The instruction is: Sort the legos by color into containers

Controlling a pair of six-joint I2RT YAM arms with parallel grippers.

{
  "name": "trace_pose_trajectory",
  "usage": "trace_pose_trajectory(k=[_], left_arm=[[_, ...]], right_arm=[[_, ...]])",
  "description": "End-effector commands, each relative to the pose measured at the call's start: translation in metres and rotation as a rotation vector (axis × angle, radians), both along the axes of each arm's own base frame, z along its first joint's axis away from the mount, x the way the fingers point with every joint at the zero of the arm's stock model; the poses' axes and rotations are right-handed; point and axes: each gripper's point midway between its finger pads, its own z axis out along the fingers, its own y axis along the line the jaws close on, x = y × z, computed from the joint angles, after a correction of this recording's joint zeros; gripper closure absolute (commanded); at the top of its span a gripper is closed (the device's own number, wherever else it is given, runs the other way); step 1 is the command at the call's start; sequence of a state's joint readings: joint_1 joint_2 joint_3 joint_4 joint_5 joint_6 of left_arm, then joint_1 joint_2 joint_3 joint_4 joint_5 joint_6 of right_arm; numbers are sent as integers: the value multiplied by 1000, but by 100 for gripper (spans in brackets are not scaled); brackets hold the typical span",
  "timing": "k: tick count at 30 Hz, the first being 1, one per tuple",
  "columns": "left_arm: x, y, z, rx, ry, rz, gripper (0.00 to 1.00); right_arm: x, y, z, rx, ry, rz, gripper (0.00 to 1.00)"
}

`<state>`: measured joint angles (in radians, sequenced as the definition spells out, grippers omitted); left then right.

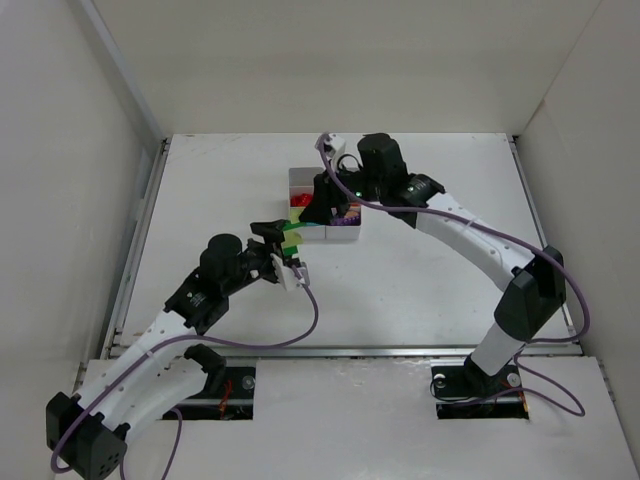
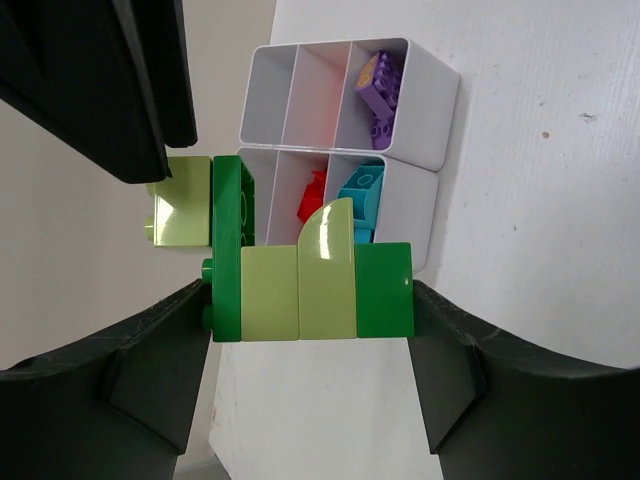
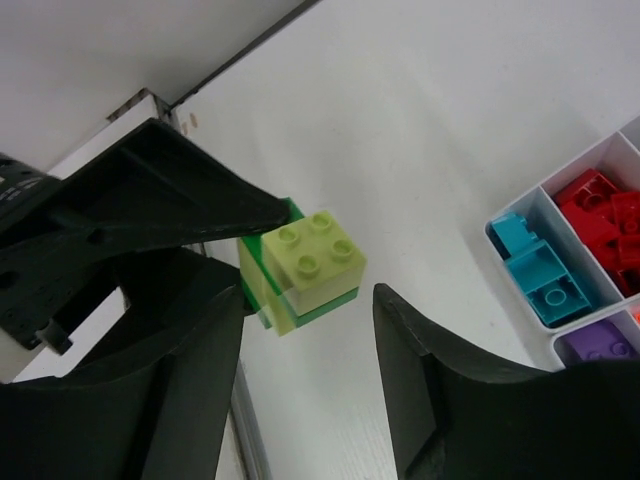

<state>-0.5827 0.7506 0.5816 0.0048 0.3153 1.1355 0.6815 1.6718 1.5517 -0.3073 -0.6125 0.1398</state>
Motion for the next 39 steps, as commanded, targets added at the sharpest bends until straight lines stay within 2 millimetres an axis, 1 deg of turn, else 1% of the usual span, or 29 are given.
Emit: trace_pose_trajectory(k=[1,2,3,5,6,9,10,11,12,13,15,17,19,20,21,23,25,26,27,30,31,32,33,34,35,36,38,39], left_arm=[[4,-3,19,-63,-40,12,98],[4,-3,19,-63,-40,12,98],[4,-3,24,-68,-47,12,98],[4,-3,24,-68,-47,12,98],[4,-3,24,-68,-47,12,98],[2,-6,24,-71,-45,-6,98],[1,-7,24,-68,-50,-20,98],[1,-8,29,-73,-57,-20,98],[1,-8,29,-73,-57,-20,98],[-1,-8,32,-81,-65,-29,98],[-4,-9,36,-83,-79,-45,98],[-8,-9,47,-90,-127,-64,99],[-10,-9,46,-88,-134,-78,99],[-10,-10,48,-93,-142,-78,99],[-10,-10,50,-103,-143,-76,99],[-8,-10,47,-103,-128,-65,99],[-5,-9,44,-105,-111,-52,99],[-5,-9,49,-111,-120,-52,99],[-4,-10,46,-112,-105,-50,99],[-3,-9,48,-115,-114,-39,99],[-4,-10,48,-116,-113,-48,99],[-4,-10,48,-116,-113,-48,99],[-4,-10,48,-116,-113,-48,99],[-3,-10,51,-121,-121,-48,99],[-3,-10,51,-121,-121,-48,99],[-2,-9,51,-119,-122,-37,99],[-1,-7,51,-117,-124,-25,100],[1,-5,51,-115,-125,-14,100]], right_arm=[[-18,0,29,68,-66,83,40],[-21,1,30,74,-62,101,38],[-24,2,32,85,-65,118,35],[-30,5,33,89,-61,141,33],[-29,4,37,91,-74,126,32],[-30,6,45,100,-92,125,32],[-26,8,45,98,-95,117,30],[-24,10,36,82,-73,116,28],[-18,11,37,77,-82,94,26],[-16,13,32,62,-63,94,23],[-14,16,31,59,-64,108,22],[-12,19,36,69,-72,117,22],[-10,21,35,68,-70,117,22],[-10,21,40,75,-79,117,23],[-10,21,40,75,-79,117,23],[-12,21,40,78,-76,127,23],[-13,20,31,65,-59,127,23],[-13,20,27,60,-52,127,23],[-15,18,26,58,-49,126,23],[-20,21,27,61,-47,144,23],[-22,22,29,70,-51,155,31],[-22,22,29,70,-51,155,35],[-24,22,29,75,-48,168,38],[-24,24,30,79,-44,181,38],[-24,24,30,79,-44,181,37],[-24,24,29,78,-53,184,33],[-22,23,20,51,-28,168,24],[-22,23,20,49,-36,171,24]])
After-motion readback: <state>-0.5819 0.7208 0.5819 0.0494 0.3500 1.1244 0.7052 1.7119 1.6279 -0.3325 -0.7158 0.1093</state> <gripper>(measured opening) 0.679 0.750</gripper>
